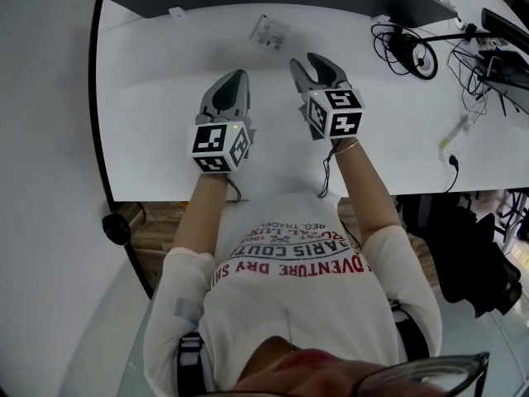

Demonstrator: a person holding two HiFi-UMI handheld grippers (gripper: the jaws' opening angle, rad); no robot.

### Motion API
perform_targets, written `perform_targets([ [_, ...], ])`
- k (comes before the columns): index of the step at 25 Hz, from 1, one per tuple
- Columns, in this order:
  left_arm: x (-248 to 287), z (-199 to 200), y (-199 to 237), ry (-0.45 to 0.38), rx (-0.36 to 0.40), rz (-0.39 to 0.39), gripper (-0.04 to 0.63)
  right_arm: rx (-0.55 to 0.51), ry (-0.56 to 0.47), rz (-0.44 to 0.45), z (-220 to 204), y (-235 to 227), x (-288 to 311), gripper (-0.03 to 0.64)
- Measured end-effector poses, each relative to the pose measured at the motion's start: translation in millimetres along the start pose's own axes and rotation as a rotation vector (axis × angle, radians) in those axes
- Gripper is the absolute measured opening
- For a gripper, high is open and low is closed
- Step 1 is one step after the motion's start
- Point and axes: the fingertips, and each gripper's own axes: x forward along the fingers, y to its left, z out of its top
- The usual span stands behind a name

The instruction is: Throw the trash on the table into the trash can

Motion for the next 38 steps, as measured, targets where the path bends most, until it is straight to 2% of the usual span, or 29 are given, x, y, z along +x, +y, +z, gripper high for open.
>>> perform_targets([
  [7,39,-19,45,0.048,-0.018,-0.021,0.023,-0.007,0.052,-0.064,-14,-30,78,0.200],
  [12,62,-32,68,0.077,-0.014,-0.028,0.023,0.018,0.144,-0.053,-33,-42,128,0.235],
  [15,72,-39,75,0.093,-0.003,-0.038,0.023,0.026,0.196,-0.084,-47,-48,142,0.238],
  [20,77,-49,83,0.113,-0.042,-0.054,0.023,-0.092,0.270,-0.150,-55,-49,155,0.236],
  [24,75,-51,84,0.118,-0.057,-0.062,0.023,-0.096,0.297,-0.137,-58,-45,156,0.205],
  [25,74,-50,85,0.118,-0.058,-0.063,0.023,-0.095,0.302,-0.142,-58,-47,155,0.180],
  [27,73,-49,85,0.118,-0.060,-0.065,0.023,-0.105,0.316,-0.155,-58,-52,152,0.078],
  [28,72,-48,85,0.118,-0.061,-0.066,0.023,-0.112,0.322,-0.157,-58,-53,151,0.052],
  [31,69,-47,87,0.118,-0.068,-0.064,0.023,-0.104,0.331,-0.142,-60,-52,149,0.035],
  [34,64,-44,85,0.112,-0.070,-0.063,0.023,-0.038,0.337,-0.104,-64,-47,139,0.031],
  [38,49,-33,78,0.088,-0.075,-0.043,0.023,0.003,0.288,-0.043,-55,-30,113,0.031],
])
